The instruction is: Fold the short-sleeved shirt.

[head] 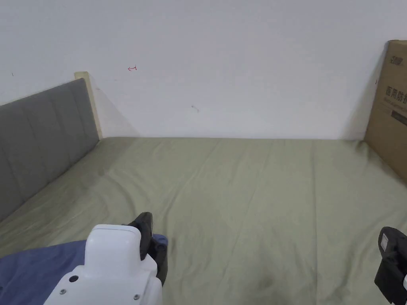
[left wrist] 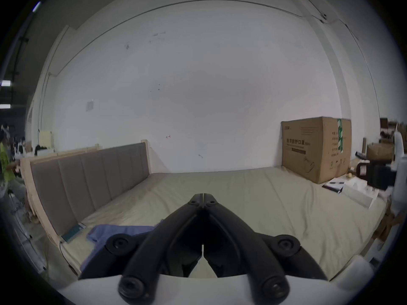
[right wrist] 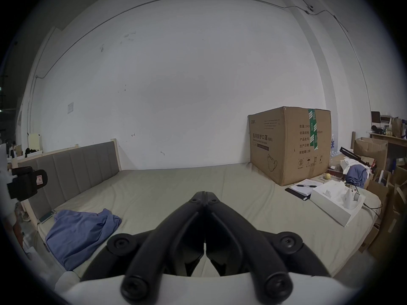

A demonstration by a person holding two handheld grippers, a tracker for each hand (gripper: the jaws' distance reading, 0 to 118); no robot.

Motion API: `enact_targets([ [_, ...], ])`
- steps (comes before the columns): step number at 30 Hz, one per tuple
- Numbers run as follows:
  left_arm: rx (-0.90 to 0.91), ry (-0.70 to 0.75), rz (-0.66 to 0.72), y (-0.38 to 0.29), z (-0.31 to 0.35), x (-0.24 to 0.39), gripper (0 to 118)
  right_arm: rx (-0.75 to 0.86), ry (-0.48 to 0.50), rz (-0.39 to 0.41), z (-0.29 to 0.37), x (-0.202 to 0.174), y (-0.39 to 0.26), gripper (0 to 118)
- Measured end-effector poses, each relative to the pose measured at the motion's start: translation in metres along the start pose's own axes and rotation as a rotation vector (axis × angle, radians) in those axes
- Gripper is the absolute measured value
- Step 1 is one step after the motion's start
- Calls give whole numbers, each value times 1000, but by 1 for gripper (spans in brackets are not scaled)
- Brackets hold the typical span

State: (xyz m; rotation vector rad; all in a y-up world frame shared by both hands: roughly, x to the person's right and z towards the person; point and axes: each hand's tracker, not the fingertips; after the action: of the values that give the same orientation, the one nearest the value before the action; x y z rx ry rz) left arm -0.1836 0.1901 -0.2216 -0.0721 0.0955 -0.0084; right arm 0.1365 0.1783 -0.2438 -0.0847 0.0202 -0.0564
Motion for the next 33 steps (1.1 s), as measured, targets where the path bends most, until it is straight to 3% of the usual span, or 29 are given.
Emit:
enact_targets([
  [5,-2,-21,50,3,-6,-8,0,-11,22,-13,-3,-3,2,0],
  [9,-8,-3,64,7,-6,-19,0,-12,36,30,-11,-14,7,0],
  [14,2,127,71,15,10,-47,0,-29,185,6,-31,-41,13,0],
  [24,-31,406,64,16,72,-111,0,-68,537,53,-47,-147,5,0],
  [29,-64,445,47,10,74,-123,0,-86,597,79,-42,-165,-3,0],
  [33,-137,371,118,-5,53,-132,0,-114,578,92,-45,-161,-8,0],
])
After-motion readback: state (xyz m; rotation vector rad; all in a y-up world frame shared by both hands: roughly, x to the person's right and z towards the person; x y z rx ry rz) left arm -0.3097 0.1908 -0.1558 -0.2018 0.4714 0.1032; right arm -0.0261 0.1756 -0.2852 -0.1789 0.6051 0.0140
